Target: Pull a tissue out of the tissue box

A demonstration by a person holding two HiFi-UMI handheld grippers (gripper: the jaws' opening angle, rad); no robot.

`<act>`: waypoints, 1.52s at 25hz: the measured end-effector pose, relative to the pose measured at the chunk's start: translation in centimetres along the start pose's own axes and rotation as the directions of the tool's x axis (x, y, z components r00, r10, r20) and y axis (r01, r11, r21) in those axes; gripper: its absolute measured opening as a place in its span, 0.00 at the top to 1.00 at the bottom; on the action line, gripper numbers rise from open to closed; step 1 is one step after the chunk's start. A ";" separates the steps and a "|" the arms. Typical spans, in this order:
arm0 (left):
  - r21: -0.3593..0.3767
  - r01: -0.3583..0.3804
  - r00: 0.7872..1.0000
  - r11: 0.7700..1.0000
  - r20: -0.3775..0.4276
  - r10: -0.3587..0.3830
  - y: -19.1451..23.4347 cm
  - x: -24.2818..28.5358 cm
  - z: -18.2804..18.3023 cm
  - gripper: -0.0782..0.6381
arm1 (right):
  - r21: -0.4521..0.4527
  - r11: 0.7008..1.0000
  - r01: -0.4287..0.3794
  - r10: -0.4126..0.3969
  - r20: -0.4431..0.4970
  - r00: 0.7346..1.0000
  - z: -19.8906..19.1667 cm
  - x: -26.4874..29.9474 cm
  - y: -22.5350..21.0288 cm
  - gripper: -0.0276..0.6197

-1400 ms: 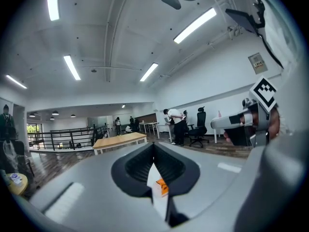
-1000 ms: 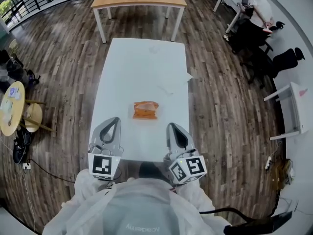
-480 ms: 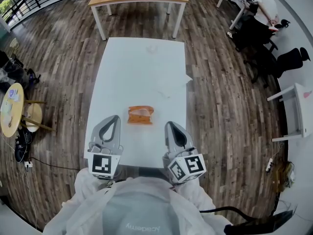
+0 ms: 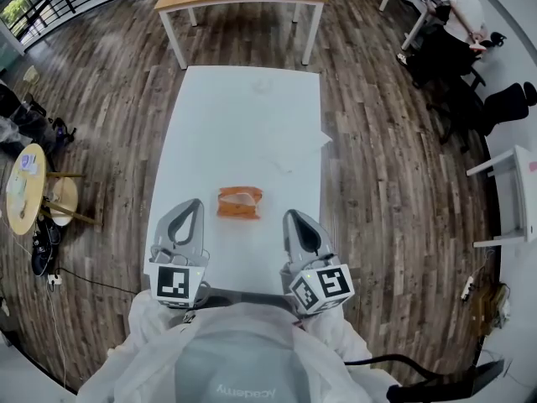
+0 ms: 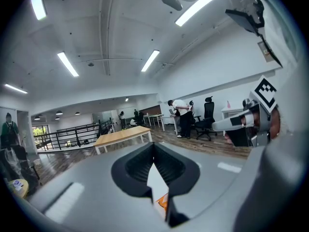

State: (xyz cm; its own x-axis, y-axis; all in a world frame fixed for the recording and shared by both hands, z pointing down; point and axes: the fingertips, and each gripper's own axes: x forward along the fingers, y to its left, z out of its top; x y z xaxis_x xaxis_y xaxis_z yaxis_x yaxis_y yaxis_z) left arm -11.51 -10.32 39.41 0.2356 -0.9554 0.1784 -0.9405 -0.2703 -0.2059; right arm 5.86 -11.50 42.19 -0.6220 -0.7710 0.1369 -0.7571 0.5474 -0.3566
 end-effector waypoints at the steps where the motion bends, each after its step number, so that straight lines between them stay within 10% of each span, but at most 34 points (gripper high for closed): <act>1: -0.003 -0.004 1.000 1.000 0.001 0.004 0.0 0.1 0.1 0.89 | -0.001 1.000 -0.003 0.003 -0.003 1.000 0.1 0.0 -0.2 0.95; 25: 0.047 0.144 0.988 0.988 -0.067 -0.141 -0.8 3.2 -2.0 0.89 | 0.010 0.998 0.065 -0.065 -0.020 0.998 0.0 1.9 -1.5 0.95; 38: 0.068 0.261 0.961 0.963 -0.117 -0.252 -1.9 4.9 -3.9 0.67 | 0.005 0.993 0.115 -0.115 -0.019 0.993 -0.1 2.2 -1.0 0.95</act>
State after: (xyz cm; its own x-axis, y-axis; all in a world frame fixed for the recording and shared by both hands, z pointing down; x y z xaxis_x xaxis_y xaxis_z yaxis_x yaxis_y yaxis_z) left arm -9.50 -14.05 44.44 0.4347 -0.8355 0.3361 -0.8276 -0.5178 -0.2167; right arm 5.24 -13.67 42.93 -0.5346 -0.8224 0.1944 -0.8226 0.4536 -0.3430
